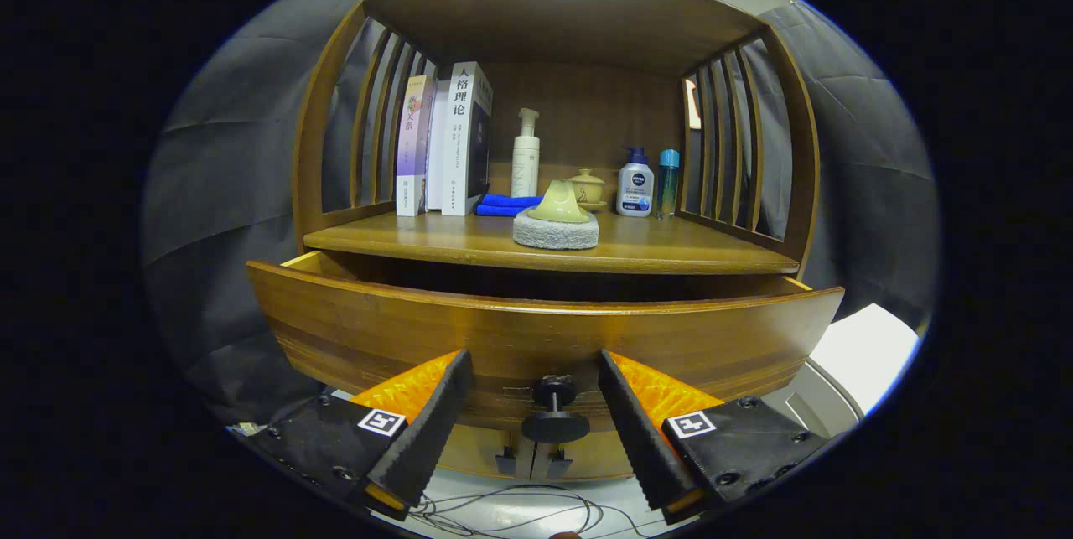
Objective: Pull open the drawer, take out the items inside it, and place them on the countertop above the cabinet.
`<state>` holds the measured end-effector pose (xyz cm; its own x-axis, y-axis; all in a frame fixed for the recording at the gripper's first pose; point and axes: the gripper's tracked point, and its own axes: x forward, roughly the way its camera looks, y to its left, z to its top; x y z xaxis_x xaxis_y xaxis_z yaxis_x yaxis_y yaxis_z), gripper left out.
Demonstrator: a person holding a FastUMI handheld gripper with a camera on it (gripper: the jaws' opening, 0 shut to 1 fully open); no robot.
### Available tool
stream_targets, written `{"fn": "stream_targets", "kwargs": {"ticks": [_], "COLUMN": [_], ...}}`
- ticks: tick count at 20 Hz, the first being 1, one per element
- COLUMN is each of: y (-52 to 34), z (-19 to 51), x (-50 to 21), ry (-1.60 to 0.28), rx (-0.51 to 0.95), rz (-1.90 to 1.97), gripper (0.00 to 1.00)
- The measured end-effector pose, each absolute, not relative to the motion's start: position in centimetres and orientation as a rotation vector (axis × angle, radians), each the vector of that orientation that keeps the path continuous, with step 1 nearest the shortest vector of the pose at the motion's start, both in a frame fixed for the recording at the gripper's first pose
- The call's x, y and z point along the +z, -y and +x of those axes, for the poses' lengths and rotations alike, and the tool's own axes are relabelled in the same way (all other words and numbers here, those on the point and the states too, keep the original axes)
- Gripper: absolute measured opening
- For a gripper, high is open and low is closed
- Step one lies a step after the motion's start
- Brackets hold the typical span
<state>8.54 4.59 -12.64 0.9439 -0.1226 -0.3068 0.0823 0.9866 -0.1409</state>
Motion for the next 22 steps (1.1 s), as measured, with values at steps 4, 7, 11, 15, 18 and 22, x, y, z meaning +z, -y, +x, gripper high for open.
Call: {"fn": "stream_targets", "kwargs": {"ticks": [4, 7, 11, 15, 18, 22], "y": [-4.5, -4.5, -4.3, -4.2, -4.1, -4.1], "z": [9.4, 10.1, 11.4, 12.4, 13.1, 14.0], "x": [-12.7, -12.8, -12.9, -12.9, -12.9, -13.0], "ry": [-0.304, -0.292, -0.290, -0.287, -0.274, -0.272], "rx": [-0.115, -0.118, -0.119, -0.120, -0.121, -0.123], "rz": [-0.138, -0.145, -0.147, -0.144, -0.146, -0.138], "gripper": [0.98, 0.98, 0.98, 0.98, 0.98, 0.98]}}
